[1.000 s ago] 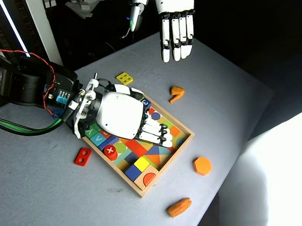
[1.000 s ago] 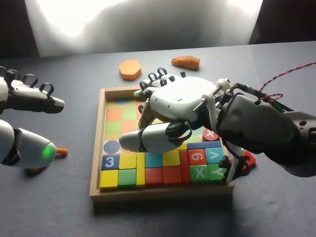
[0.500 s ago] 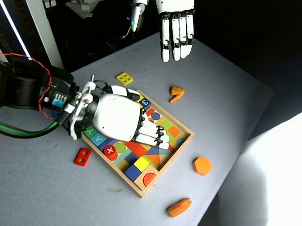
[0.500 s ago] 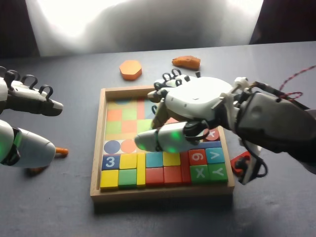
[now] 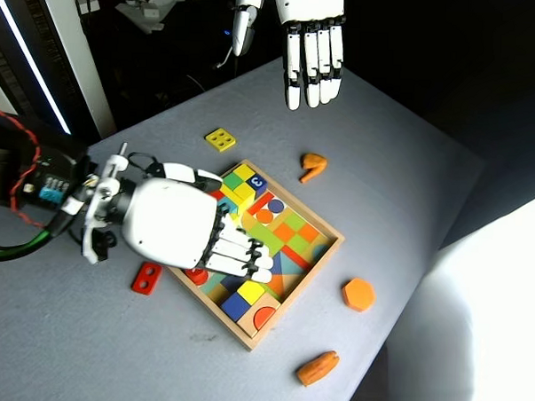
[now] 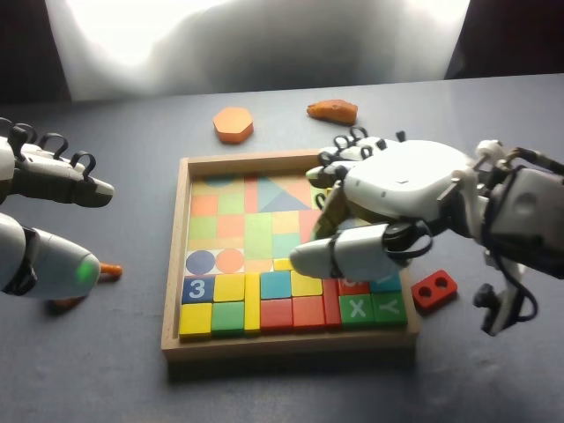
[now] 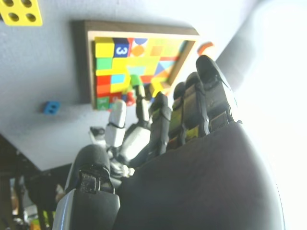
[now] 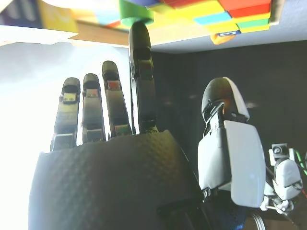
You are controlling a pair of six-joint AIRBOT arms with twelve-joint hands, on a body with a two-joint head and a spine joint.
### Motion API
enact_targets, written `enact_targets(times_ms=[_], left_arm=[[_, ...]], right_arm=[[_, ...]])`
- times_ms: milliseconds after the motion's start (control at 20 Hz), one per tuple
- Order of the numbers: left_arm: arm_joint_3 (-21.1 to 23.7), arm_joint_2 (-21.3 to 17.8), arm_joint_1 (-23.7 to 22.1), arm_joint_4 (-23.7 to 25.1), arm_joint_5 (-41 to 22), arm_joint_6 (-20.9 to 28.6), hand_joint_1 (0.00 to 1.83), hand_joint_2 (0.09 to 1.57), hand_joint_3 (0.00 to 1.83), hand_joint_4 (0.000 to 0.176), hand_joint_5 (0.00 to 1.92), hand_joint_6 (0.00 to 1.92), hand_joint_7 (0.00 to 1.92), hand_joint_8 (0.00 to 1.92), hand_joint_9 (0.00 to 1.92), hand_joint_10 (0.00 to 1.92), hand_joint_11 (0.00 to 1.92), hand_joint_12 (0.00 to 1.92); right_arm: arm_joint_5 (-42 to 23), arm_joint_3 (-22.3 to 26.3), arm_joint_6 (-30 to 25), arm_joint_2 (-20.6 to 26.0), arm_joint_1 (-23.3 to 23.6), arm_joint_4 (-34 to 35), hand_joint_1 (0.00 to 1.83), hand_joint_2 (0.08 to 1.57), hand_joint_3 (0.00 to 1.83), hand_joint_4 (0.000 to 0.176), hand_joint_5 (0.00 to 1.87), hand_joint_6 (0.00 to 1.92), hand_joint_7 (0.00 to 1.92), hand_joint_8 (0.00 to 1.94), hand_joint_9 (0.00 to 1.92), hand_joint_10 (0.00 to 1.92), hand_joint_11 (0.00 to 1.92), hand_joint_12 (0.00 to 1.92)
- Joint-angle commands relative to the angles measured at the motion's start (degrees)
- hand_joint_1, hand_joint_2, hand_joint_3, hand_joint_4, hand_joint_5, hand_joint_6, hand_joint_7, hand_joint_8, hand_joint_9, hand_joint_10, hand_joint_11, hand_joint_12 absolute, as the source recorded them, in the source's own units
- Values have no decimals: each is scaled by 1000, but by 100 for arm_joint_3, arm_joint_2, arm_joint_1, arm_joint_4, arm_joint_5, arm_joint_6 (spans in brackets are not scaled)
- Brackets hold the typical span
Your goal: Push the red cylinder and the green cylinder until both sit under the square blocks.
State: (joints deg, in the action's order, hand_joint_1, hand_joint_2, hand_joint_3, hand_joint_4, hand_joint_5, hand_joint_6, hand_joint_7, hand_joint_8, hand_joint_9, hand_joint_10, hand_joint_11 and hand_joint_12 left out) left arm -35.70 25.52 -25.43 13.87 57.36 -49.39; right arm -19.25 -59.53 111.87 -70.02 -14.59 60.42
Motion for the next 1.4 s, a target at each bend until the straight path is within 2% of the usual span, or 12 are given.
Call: enact_targets(times_ms=[0,500,650,700,750,800,950,1050,1200,1350], left_arm=[[-15,-43,-55,92,-425,16,0,1256,0,60,117,1,48,2,75,5,0,461],[-15,-49,-56,92,-425,16,0,1275,5,56,131,6,52,2,90,3,0,511],[-12,-74,-56,92,-425,16,0,1267,0,60,120,1,49,0,88,2,0,512],[-10,-84,-56,92,-425,16,0,1255,0,70,120,4,43,2,83,3,0,515],[-7,-93,-56,92,-425,16,0,1247,0,67,124,5,44,2,82,2,0,523],[-2,-105,-57,92,-425,16,0,1250,0,64,138,7,63,5,94,5,0,546],[3,-109,-58,92,-425,20,0,1242,0,78,100,1,51,2,78,3,0,498],[3,-109,-59,92,-425,21,0,1239,0,74,117,5,66,3,90,5,0,515],[4,-109,-59,92,-424,21,0,1238,0,75,108,0,49,2,68,2,0,425],[4,-109,-60,93,-425,21,0,1244,1,69,127,5,68,4,93,7,0,499]], right_arm=[[45,26,138,101,-111,-14,0,1146,0,0,880,1,186,0,27,1,0,0],[247,288,261,588,-198,-18,0,1142,0,0,881,1,199,3,29,2,0,0],[280,300,261,611,-189,-19,0,1140,0,0,866,0,196,1,21,0,0,0],[275,300,261,611,-185,-19,0,1140,0,0,885,8,211,6,42,9,0,0],[274,300,261,611,-176,-19,0,1142,0,0,882,7,212,6,41,8,0,0],[274,299,262,613,-143,-19,0,1145,1,0,871,2,202,2,26,1,0,0],[273,299,213,651,72,-19,0,1141,0,0,880,5,212,5,29,3,0,0],[281,300,112,681,231,-19,0,1145,1,0,880,4,217,6,24,0,0,0],[322,299,-77,733,440,-19,0,1142,0,0,865,0,194,0,13,0,0,0],[346,301,-169,781,606,-19,0,1142,0,0,873,4,208,5,30,7,0,0]])
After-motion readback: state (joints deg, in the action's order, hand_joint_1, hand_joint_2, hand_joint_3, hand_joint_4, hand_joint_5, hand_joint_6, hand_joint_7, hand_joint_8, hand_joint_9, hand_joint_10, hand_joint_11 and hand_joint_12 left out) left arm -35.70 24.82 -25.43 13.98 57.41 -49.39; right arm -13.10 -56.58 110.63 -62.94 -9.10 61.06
